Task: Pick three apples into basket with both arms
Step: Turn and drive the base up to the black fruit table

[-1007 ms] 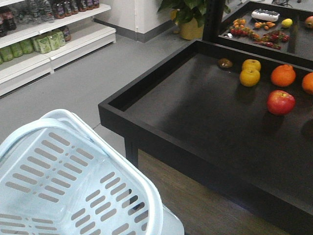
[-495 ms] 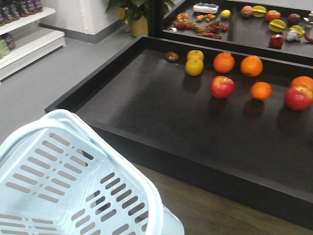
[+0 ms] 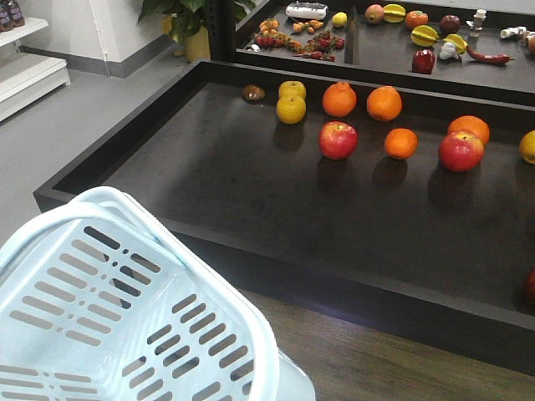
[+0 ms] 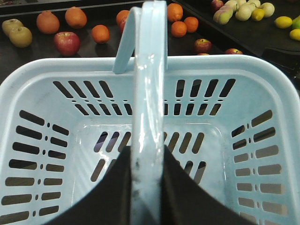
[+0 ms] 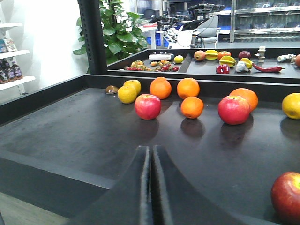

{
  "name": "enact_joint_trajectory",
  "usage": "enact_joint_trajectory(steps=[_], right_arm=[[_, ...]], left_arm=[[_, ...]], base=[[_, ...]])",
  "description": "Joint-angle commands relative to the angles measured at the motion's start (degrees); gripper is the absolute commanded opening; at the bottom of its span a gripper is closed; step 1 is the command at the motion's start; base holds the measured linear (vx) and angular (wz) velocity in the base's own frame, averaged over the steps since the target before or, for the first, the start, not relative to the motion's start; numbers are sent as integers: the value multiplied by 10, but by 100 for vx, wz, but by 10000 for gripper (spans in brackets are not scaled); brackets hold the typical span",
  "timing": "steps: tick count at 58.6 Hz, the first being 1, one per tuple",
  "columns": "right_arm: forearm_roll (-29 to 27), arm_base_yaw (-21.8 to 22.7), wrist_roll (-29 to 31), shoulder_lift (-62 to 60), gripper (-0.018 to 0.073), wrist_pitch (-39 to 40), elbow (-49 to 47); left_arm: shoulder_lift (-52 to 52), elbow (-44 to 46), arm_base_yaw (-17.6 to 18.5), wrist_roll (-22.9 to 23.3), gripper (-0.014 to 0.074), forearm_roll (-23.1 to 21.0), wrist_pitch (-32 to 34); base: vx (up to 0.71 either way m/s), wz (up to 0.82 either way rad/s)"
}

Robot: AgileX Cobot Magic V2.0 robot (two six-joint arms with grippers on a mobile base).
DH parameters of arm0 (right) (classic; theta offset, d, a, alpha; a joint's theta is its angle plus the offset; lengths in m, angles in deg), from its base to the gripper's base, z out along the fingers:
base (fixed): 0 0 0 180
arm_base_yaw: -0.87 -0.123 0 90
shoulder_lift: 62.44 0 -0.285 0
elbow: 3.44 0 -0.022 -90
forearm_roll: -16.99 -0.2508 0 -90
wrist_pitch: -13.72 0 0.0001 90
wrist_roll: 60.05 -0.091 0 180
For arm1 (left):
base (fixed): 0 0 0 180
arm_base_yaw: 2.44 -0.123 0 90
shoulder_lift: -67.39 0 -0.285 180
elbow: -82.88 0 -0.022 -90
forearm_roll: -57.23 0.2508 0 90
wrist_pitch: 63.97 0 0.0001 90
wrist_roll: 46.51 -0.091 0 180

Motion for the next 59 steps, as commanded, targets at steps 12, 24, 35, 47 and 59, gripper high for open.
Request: enact_joint_trajectory(steps=[12,24,35,47,59], right_arm=[[5,2,4,-7,-9,41,7],[5,2,4,-7,-9,41,7],[5,2,4,-7,-9,41,7],[5,2,4,-7,-9,41,7],[5,2,4,-7,-9,41,7]], left_arm=[[3,16,1,6,-6,-14,56],[3,16,1,6,-6,-14,56],[3,16,1,6,-6,-14,56],[3,16,1,6,-6,-14,56],[3,16,1,6,-6,-14,56]], base=[[0,-4],[0,0],[0,0],[2,0],[3,-3]])
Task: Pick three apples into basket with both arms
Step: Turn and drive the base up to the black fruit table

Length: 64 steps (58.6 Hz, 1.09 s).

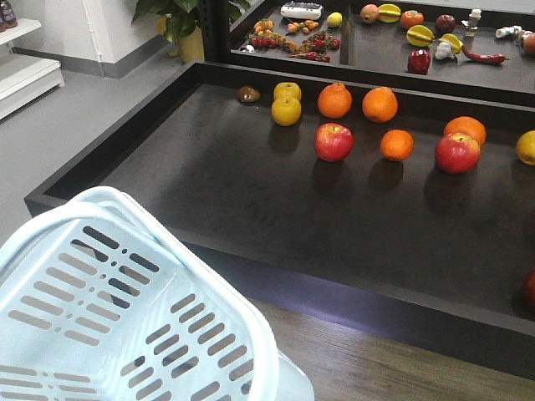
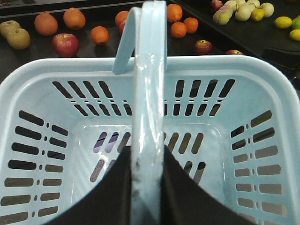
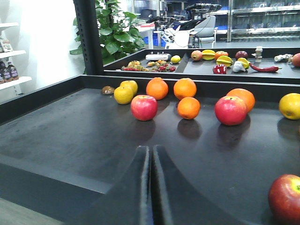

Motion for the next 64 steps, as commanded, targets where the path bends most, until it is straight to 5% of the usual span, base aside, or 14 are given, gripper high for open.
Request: enact_joint_trajectory(steps=[1,64], right_arm=[[5,2,4,-7,-9,41,7],[5,2,4,-7,-9,41,7]], left_arm=[[3,16,1,6,-6,-14,56],[3,16,1,6,-6,-14,56]], base=[[3,-10],[10,-11]])
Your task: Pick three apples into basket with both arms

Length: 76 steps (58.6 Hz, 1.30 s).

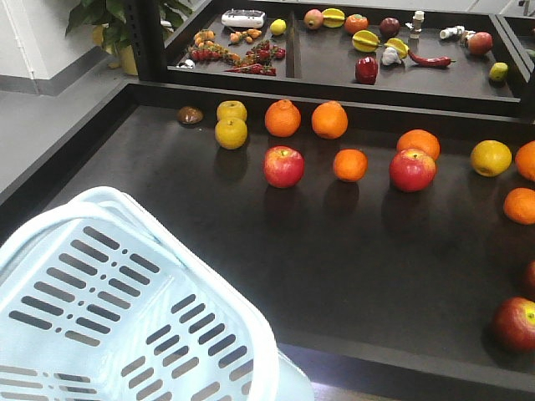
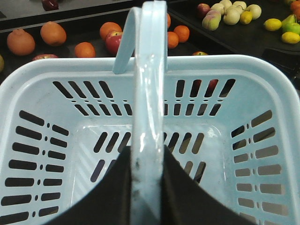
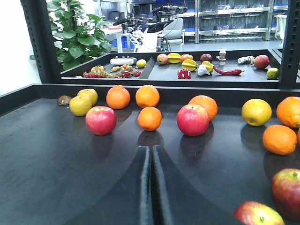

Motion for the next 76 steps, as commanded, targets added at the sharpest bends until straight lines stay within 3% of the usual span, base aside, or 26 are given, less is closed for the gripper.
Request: enact_joint_trajectory(steps=[1,76], right_arm=[[5,2,4,-7,-9,41,7],[5,2,4,-7,-9,41,7]], left_arm=[[3,16,1,6,-6,-14,56],[3,16,1,6,-6,-14,56]], base=[[15,-4],[15,-13]])
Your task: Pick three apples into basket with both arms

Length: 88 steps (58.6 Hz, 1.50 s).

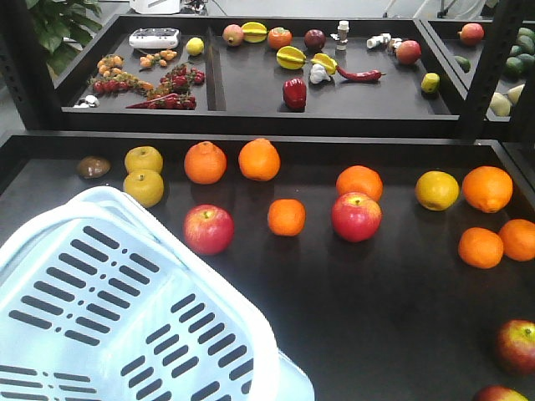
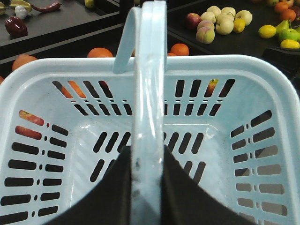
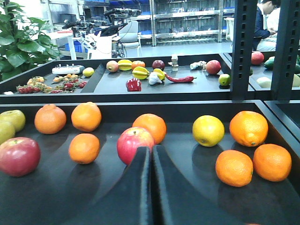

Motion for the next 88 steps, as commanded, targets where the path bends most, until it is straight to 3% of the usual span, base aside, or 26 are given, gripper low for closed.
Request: enact_joint_trajectory(steps=[1,88], right_arm=[[5,2,4,-7,-9,41,7],[5,2,4,-7,-9,41,7]], left_arm=[[3,16,1,6,-6,-14,56],[3,16,1,6,-6,-14,56]], base=[[13,-7],[2,-1]])
